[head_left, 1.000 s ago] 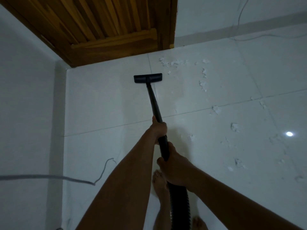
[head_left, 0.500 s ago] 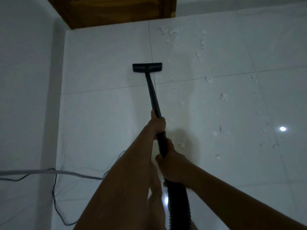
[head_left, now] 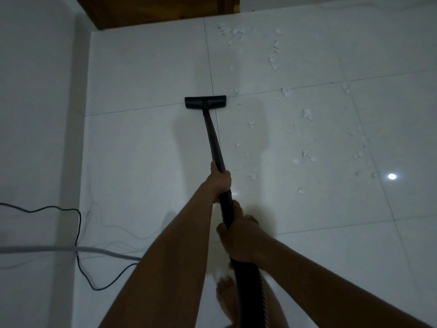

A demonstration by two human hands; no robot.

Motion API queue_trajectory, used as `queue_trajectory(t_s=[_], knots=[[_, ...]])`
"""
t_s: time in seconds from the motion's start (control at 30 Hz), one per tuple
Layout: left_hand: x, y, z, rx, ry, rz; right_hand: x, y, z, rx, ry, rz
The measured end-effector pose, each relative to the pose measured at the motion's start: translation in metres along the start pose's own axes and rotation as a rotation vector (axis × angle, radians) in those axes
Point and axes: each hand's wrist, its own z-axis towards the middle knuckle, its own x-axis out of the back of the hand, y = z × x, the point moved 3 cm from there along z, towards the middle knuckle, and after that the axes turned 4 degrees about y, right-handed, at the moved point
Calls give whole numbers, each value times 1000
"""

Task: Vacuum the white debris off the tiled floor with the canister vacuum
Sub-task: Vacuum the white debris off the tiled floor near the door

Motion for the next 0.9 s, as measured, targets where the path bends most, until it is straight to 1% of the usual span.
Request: queue_trajectory(t_s=[0.13, 0.33, 0.63, 0.9], knots=[[-10, -35, -30, 12, 7, 10, -26, 28, -26, 24, -31, -44], [-31, -83, -67, 39, 3, -21, -51, 69, -67, 33, -69, -13], [-64, -145, -110, 54, 3, -47, -87, 134, -109, 38, -26, 4], [-94, -200, -159, 60, 7, -45, -121, 198, -143, 95, 11, -12]])
